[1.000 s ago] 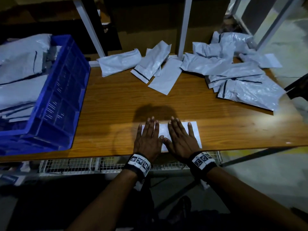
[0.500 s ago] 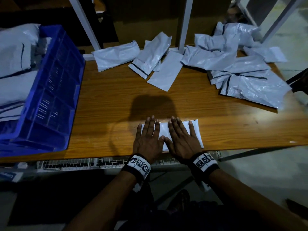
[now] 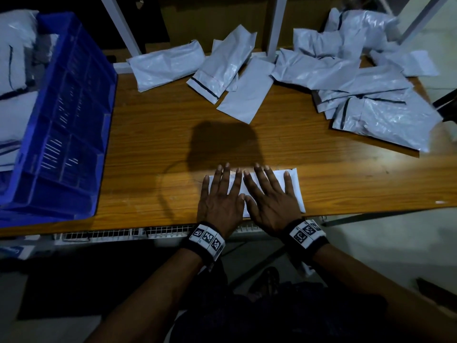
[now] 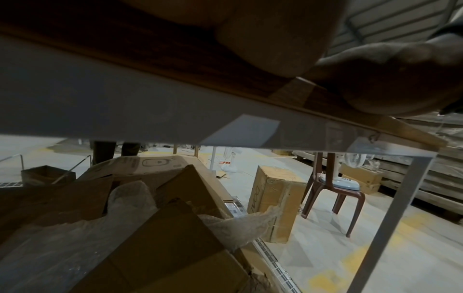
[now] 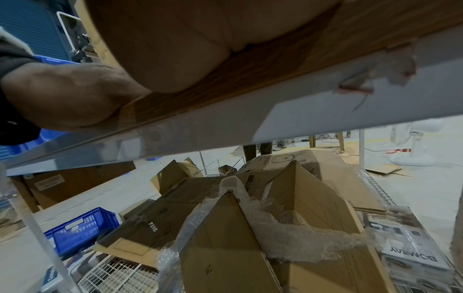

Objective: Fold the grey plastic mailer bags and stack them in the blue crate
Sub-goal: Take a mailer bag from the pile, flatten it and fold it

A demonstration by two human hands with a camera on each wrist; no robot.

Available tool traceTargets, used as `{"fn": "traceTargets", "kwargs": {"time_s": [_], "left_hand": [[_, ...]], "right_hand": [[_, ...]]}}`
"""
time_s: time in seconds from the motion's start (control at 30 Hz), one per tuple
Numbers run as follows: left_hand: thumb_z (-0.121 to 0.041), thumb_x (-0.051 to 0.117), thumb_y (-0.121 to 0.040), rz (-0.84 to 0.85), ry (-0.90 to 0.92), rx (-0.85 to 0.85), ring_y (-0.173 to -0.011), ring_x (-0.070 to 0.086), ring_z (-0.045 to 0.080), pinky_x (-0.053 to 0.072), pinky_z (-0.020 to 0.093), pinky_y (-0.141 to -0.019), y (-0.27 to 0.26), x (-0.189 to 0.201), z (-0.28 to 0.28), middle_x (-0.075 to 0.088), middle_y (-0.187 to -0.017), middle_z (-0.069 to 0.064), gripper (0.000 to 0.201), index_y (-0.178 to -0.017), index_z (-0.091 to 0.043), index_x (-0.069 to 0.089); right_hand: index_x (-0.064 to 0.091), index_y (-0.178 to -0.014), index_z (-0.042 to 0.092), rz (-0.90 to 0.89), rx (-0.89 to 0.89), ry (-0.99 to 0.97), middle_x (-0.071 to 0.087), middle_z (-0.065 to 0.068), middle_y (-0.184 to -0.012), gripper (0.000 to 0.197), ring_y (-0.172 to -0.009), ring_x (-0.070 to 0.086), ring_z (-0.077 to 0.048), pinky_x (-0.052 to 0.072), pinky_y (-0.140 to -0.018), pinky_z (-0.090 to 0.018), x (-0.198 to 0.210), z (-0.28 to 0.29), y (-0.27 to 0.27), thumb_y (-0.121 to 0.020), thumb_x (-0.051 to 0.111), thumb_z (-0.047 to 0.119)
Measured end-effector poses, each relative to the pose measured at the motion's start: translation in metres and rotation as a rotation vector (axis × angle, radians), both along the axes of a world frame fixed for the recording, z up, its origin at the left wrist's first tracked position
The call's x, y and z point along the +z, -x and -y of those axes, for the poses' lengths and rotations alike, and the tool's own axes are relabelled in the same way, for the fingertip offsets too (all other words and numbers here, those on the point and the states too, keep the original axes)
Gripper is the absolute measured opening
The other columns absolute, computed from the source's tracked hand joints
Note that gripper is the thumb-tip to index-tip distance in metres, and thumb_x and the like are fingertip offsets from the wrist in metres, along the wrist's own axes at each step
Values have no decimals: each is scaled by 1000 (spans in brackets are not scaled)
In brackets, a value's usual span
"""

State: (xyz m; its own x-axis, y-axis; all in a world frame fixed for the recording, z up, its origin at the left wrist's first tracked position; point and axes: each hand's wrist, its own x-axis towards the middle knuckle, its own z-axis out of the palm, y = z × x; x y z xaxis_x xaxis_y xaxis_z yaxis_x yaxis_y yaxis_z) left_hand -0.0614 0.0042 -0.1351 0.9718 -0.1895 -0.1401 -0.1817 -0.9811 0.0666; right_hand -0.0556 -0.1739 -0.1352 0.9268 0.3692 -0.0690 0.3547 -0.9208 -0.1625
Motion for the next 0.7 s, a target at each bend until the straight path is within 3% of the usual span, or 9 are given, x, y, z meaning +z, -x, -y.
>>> {"fn": "traceTargets", "kwargs": {"time_s": [0.17, 0.27, 0.47, 0.7], "left_hand": [[-50, 1, -100, -18, 6, -5, -157, -16, 26, -1, 55, -125, 0, 2, 0, -17, -170, 10, 68, -163, -27, -7], [-50, 8, -101, -4, 18, -7, -157, -13, 26, 0, 55, -125, -1, 0, 0, -14, -170, 10, 67, -164, -27, -2], [-50, 14, -102, 5, 16, -3, -158, -11, 27, 1, 56, -125, -1, -1, -1, -11, -171, 8, 67, -164, -29, 5], [-52, 13, -102, -38, 19, 41, -156, -20, 25, -4, 60, -123, -2, 7, 2, -17, -171, 3, 64, -162, -37, -1]], "right_hand": [[3, -164, 34, 24, 4, 21, 0, -3, -172, 62, -159, -3, -25, 5, -120, -69, -1, 0, 0, -107, 15, 57], [7, -164, 34, 34, 6, 32, 0, -2, -173, 62, -159, -5, -27, 3, -118, -72, -2, 1, -1, -107, 17, 56], [-1, -164, 34, 25, 4, 40, -4, -3, -172, 62, -158, -7, -29, 3, -118, -72, 0, 1, -1, -107, 15, 55], [-1, -163, 36, -23, -23, 46, -3, -2, -172, 61, -158, -8, -30, 1, -119, -71, 2, -2, -2, -108, 14, 55]]}}
